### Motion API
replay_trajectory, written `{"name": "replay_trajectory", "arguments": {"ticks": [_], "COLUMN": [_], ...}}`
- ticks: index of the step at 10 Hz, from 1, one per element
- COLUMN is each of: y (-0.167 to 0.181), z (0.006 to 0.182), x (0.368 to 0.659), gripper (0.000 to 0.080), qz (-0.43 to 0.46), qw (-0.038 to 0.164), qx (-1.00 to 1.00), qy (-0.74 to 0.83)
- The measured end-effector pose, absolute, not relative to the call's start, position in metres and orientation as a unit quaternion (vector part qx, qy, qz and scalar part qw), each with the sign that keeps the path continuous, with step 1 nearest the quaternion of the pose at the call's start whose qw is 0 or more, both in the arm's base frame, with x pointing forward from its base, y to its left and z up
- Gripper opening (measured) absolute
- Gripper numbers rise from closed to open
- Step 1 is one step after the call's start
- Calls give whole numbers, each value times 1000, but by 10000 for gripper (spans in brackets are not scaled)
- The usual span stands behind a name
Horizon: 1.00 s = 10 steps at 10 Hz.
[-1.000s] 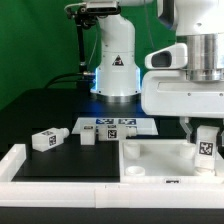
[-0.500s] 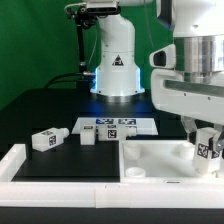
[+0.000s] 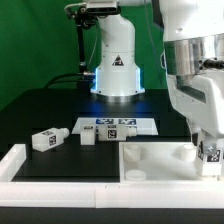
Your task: Assemble one leg
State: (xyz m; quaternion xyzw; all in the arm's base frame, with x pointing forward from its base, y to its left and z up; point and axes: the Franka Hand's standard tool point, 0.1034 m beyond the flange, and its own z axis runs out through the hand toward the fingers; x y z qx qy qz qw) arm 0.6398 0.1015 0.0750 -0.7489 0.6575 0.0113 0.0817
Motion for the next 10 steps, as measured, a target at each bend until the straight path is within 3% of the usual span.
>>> {"name": "replay_trajectory", "arguments": {"ticks": [2, 4, 7, 10], "y": [112, 126, 122, 110], "z": [75, 82, 79, 72], "x": [637, 635, 635, 639], "gripper": [608, 637, 649, 649], "qz": [2, -9, -14, -45], "qw": [77, 74, 70, 43], "qx": [-823, -890, -923, -993], "qy": [563, 449, 379, 101]}}
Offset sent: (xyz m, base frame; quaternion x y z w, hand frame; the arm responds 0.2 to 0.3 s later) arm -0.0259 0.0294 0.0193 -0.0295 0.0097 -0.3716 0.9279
